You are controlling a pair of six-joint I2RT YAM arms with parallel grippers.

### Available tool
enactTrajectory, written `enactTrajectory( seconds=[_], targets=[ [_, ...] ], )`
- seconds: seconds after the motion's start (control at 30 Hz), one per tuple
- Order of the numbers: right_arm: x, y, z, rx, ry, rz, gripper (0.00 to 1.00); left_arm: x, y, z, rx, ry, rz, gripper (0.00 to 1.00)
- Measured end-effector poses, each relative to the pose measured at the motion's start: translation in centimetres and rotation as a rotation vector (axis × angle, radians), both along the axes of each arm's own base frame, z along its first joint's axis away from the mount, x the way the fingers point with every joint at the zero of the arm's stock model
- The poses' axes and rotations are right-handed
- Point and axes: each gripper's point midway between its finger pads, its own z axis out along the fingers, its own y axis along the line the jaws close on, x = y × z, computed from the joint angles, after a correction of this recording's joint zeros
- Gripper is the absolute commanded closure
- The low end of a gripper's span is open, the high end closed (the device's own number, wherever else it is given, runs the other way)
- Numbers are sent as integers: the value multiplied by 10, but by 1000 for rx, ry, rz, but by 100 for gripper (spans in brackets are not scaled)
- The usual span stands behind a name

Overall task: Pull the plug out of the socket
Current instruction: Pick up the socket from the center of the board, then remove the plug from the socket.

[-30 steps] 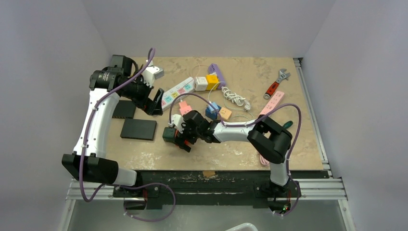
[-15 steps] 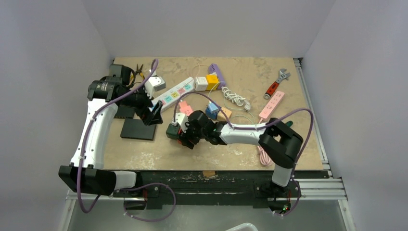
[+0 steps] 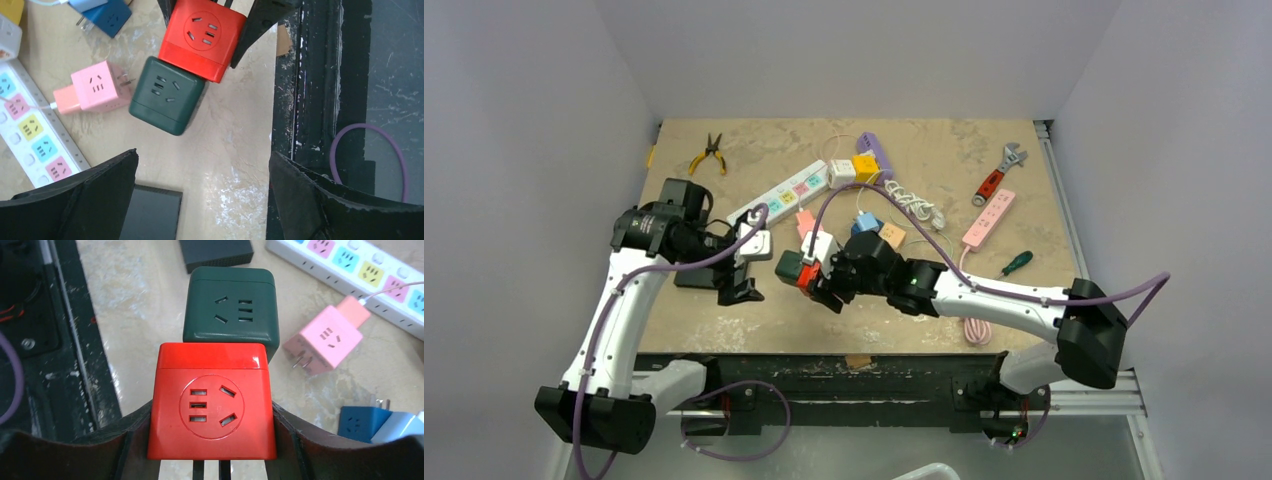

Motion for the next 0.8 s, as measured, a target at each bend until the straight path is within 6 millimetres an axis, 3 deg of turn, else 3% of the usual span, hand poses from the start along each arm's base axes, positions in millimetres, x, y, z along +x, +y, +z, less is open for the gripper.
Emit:
enactTrajectory(
  seconds=[0.2,0.33,0.8],
  targets=[
    [-28,-5,-7,-61,18,55,100,-11,-14,-2,5,-76,-140,0],
    [-34,-8,-6,-76,17,69,100,-14,-21,-4,8,-82,-194,0],
    [-40,5,37,2,-43,87,100,-11,-37,-4,-43,-36,-204,0]
  ],
)
